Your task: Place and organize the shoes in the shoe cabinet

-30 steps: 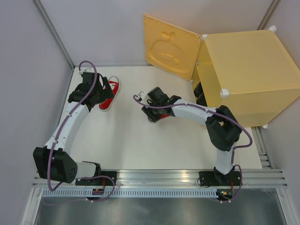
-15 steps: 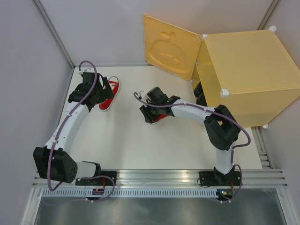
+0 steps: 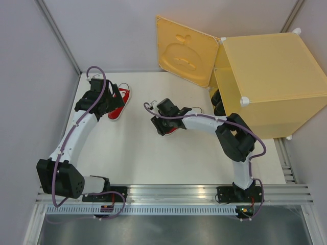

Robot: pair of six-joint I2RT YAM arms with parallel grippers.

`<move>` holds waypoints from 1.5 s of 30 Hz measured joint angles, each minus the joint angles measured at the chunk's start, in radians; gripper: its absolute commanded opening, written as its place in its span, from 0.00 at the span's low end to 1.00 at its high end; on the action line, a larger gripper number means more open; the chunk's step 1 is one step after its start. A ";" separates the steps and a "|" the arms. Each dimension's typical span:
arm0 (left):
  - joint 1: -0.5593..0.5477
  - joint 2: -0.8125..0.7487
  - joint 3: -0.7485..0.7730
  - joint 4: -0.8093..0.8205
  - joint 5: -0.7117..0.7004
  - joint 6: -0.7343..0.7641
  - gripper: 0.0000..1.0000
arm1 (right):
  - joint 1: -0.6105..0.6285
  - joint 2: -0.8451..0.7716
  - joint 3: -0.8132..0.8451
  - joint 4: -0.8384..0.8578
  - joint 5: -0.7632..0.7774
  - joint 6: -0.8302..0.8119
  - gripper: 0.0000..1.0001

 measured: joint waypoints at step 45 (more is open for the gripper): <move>0.000 0.005 -0.002 0.000 0.003 0.000 0.97 | -0.253 -0.043 0.562 -0.541 -0.002 -0.116 0.01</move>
